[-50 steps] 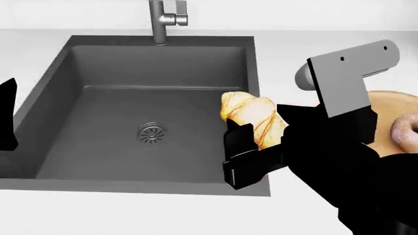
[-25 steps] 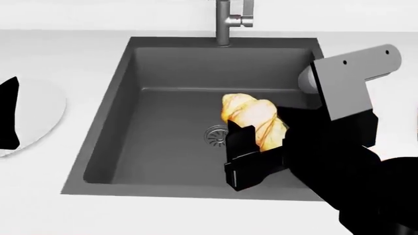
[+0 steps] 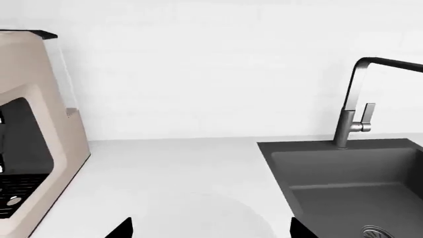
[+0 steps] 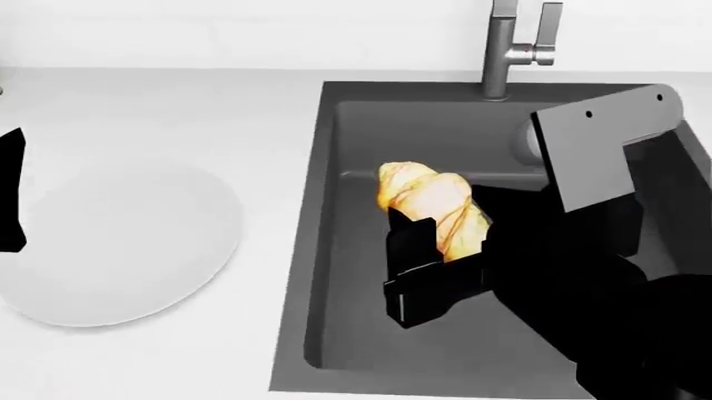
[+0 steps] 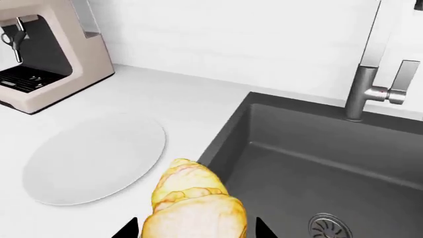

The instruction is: Place the pastries on the plates.

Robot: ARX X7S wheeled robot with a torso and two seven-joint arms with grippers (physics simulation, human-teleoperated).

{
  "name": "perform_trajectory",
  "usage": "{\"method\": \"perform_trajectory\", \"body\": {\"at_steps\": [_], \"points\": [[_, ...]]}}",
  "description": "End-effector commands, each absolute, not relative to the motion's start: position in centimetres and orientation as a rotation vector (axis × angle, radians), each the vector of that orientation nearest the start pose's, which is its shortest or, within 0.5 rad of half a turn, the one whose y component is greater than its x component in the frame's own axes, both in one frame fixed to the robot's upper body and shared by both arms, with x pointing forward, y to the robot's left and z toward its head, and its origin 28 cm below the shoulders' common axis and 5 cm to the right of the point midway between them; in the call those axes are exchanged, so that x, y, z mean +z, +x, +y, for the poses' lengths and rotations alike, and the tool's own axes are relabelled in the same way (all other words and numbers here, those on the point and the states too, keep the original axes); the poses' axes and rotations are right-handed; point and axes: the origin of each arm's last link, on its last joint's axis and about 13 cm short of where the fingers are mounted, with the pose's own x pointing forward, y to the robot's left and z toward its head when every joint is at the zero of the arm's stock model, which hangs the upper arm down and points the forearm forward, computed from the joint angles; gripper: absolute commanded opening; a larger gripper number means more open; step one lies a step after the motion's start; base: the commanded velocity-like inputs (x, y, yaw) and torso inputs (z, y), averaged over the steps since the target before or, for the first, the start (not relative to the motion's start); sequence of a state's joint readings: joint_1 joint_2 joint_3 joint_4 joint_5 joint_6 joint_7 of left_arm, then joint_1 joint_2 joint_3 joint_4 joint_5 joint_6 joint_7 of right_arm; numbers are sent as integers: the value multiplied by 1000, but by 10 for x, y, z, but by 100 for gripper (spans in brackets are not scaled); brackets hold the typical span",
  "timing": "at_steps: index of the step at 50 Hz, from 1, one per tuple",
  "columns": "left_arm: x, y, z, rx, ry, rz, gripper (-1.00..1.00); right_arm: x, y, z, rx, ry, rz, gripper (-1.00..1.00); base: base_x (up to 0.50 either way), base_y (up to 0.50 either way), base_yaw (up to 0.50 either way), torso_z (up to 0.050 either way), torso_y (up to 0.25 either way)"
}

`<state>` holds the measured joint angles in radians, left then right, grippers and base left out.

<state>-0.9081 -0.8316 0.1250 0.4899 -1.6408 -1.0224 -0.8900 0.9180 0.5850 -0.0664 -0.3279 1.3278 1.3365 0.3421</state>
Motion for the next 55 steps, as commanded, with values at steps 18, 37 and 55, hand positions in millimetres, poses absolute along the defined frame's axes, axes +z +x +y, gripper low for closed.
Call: {"method": "perform_trajectory", "body": {"at_steps": [18, 37, 55], "points": [[281, 221, 269, -115, -29, 60, 100, 253, 260, -152, 477, 2, 239, -100, 288, 500, 0, 0, 0], [277, 221, 268, -129, -33, 71, 100, 265, 278, -123, 603, -87, 310, -100, 100, 178, 0, 0, 1], [272, 220, 265, -148, -21, 84, 100, 246, 311, -69, 763, -175, 466, -100, 0, 0, 0, 0, 0]]}}
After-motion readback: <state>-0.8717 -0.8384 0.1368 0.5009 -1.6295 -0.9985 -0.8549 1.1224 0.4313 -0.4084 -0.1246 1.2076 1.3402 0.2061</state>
